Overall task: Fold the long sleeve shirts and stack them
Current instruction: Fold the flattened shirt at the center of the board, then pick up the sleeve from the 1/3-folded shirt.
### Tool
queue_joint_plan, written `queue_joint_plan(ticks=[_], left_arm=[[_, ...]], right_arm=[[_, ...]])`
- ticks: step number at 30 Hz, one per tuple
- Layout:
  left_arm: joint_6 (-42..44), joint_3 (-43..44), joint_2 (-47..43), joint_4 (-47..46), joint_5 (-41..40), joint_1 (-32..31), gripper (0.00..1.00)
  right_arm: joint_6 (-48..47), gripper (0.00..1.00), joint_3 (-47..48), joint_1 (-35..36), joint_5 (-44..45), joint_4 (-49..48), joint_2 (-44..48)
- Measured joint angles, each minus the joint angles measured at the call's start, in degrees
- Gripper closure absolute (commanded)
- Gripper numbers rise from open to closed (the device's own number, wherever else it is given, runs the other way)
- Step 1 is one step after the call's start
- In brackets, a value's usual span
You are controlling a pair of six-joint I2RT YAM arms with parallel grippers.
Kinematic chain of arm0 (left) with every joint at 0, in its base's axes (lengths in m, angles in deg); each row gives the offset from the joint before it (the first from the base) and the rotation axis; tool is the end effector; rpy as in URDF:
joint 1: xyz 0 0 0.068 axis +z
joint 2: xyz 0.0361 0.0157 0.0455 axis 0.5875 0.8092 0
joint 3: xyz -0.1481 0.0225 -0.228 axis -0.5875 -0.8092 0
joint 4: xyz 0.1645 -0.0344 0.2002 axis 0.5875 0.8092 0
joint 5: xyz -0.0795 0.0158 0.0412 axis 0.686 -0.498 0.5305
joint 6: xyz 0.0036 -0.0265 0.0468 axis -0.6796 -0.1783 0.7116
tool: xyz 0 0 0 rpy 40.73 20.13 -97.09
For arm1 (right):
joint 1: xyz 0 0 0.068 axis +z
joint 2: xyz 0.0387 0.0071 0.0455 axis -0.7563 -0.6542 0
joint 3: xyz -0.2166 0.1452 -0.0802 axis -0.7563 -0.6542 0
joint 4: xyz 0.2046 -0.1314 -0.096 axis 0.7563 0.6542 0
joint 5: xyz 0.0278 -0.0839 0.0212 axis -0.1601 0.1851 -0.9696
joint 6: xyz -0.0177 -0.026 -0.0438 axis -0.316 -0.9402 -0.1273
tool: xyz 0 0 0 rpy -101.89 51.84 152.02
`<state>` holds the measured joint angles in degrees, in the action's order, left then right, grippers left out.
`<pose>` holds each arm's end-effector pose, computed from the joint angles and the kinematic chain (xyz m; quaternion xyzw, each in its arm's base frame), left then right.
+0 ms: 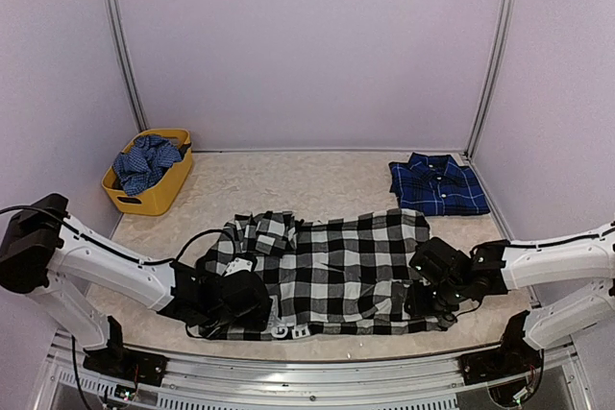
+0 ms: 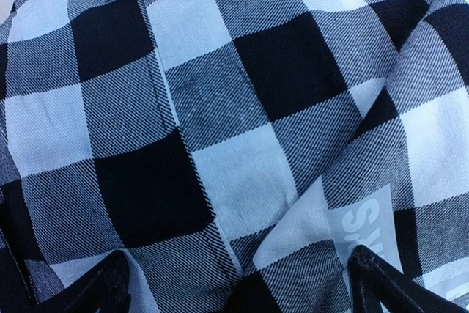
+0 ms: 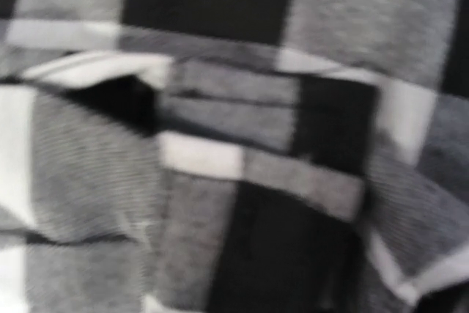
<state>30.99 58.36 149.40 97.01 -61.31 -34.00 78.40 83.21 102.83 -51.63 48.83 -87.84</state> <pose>0.1045 -0.2373 0.1244 0.1361 0.9399 -0.0474 0.3096 0.1200 0.1560 0.1462 0.0061 0.9792 0.1195 0.1638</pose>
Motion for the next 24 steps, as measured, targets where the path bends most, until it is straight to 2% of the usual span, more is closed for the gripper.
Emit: queue_joint_plan(ticks=[7,11,13,16,24], left_arm=[[-1.29,0.15,-4.11,9.22,-0.76,-0.46,0.01],[1.11,0.59,-8.31,10.78,-0.66,2.08,0.01],[3.02,0.59,-10.82,9.84,0.37,4.63,0.03],[5.9,0.57,-13.84,6.05,4.79,9.88,0.13],[12.26,1.27,-15.54,-6.01,21.73,26.99,0.3]], right_arm=[[2.84,0.52,5.22,1.31,7.56,14.99,1.2],[1.64,0.52,10.58,1.07,11.58,18.84,1.66],[0.57,0.52,12.31,0.87,12.63,19.19,1.77],[-1.22,0.52,13.57,0.76,13.18,18.45,1.77],[-7.54,0.52,18.43,-0.46,13.14,13.79,-1.46]])
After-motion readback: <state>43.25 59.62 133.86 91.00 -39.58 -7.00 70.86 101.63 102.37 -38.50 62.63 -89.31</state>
